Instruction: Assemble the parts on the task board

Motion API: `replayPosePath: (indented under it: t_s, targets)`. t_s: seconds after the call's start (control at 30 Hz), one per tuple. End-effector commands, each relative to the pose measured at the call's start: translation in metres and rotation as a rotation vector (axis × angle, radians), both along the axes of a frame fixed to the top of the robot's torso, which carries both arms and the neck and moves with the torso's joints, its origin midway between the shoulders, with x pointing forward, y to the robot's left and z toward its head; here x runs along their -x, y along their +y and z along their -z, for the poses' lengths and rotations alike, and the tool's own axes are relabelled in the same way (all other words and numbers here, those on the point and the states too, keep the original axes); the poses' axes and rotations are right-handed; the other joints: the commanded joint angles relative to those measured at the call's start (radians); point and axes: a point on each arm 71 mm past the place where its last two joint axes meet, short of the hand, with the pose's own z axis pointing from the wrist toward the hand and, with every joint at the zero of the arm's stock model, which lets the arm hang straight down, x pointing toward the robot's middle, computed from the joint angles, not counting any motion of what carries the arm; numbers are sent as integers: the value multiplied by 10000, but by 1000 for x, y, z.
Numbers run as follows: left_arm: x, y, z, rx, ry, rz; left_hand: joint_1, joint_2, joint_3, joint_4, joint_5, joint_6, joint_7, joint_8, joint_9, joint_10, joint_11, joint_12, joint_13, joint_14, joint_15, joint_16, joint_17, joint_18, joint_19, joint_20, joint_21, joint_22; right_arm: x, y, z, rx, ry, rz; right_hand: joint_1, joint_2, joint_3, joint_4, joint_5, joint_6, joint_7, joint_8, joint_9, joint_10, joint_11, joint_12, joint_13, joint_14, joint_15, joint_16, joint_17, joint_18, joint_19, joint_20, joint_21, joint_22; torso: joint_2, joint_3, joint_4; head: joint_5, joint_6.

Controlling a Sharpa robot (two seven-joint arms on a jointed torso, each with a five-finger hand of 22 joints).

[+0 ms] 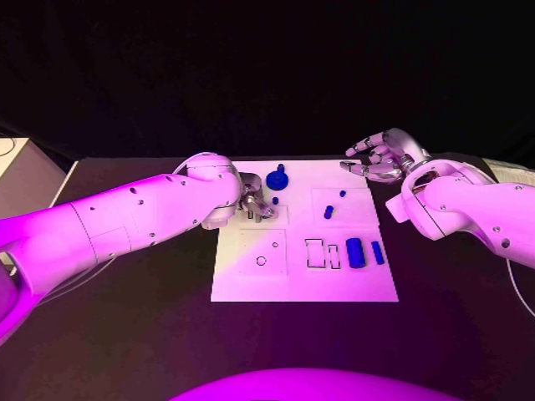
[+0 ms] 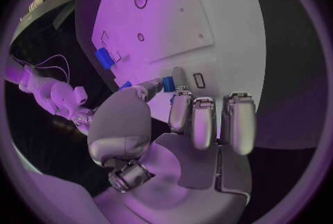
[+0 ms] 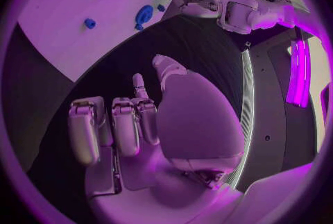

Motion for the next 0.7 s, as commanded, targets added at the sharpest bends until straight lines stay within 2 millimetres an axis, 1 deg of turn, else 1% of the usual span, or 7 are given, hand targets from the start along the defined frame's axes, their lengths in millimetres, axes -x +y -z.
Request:
replayPosePath:
  t_s: [0.03, 0.07, 0.1, 0.13, 0.23, 0.47, 0.7]
  targets:
    - [0, 0, 0, -2, -30, -35, 60, -197, -352, 205, -103, -82, 21, 56, -46, -63, 4, -53, -17, 1059, -71, 33, 2635, -122, -83, 13, -43, 900, 1, 1, 0, 92, -5, -174, -42, -44, 33, 6, 10, -75, -4, 51, -7, 656, 62, -55, 2303, 1009, 61, -27, 2428, -59, 925, 69, -45, 2427, 0, 1, -12, -12, 10]
    - [0, 1, 0, 8, -22, -37, 106, -265, -504, 306, -241, -92, 19, 71, -69, -66, 3, -62, -18, 1059, -73, 33, 2635, -121, -88, 12, -48, 894, 1, 1, 0, 92, -5, -172, -42, -44, 33, 6, 10, -75, -4, 51, -7, 656, 62, -55, 2303, 1009, 61, -27, 2428, -59, 925, 69, -45, 2427, 0, 1, -11, -16, 6]
    - [0, 1, 0, 17, -20, -38, 166, -314, -653, 419, -468, -101, 17, 88, -92, -74, 2, -80, -29, 1059, -74, 33, 2635, -119, -92, 11, -53, 889, 1, 1, 0, 93, -6, -170, -53, -50, 28, 9, 4, -79, -3, 50, -8, 654, 63, -57, 2301, 1009, 62, -28, 2427, -59, 926, 69, -42, 2429, -2, 6, -1, -29, 0]
    - [1, 1, -1, 33, -22, -41, 225, -422, -953, 566, -975, -119, 23, 120, -133, -86, 2, -106, -44, 1059, -72, 33, 2635, -116, -101, 9, -61, 879, 1, 1, 1, 93, -6, -166, -53, -50, 28, 9, 4, -79, -3, 50, -8, 654, 63, -57, 2301, 1009, 62, -28, 2427, -59, 926, 69, -42, 2429, -1, 5, -1, -32, -2]
    - [1, 2, -1, 89, -30, -58, 152, -470, -1189, 606, -1013, -131, 26, 142, -160, -96, 7, -126, -57, 1059, -72, 33, 2635, -113, -109, 10, -69, 869, 1, 0, 1, 94, -4, -157, -70, -60, 16, 15, -9, -85, -1, 49, -9, 650, 63, -61, 2298, 1009, 62, -28, 2426, -59, 925, 69, -45, 2427, -3, 0, 6, -46, 3]
    - [1, 3, -3, 248, -106, -131, 5, -420, -1471, 617, -1024, -151, 26, 175, -193, -114, 7, -159, -83, 1059, -74, 33, 2635, -105, -131, 8, -86, 838, 1, 0, 1, 99, 12, -144, -70, -60, 16, 15, -9, -85, -1, 49, -9, 650, 63, -61, 2298, 1009, 62, -28, 2426, -59, 925, 69, -45, 2427, 4, -2, -6, -50, 2]
    - [1, 3, -7, 606, -243, -271, -80, -361, -1643, 620, -1026, -181, 30, 193, -215, -140, 9, -202, -129, 1059, -76, 33, 2635, -97, -153, 6, -102, 808, 1, -1, 2, 105, 40, -136, -70, -60, 16, 15, -9, -85, -1, 49, -9, 650, 63, -61, 2298, 1009, 62, -28, 2426, -59, 925, 69, -45, 2427, -4, 3, 1, -53, 15]
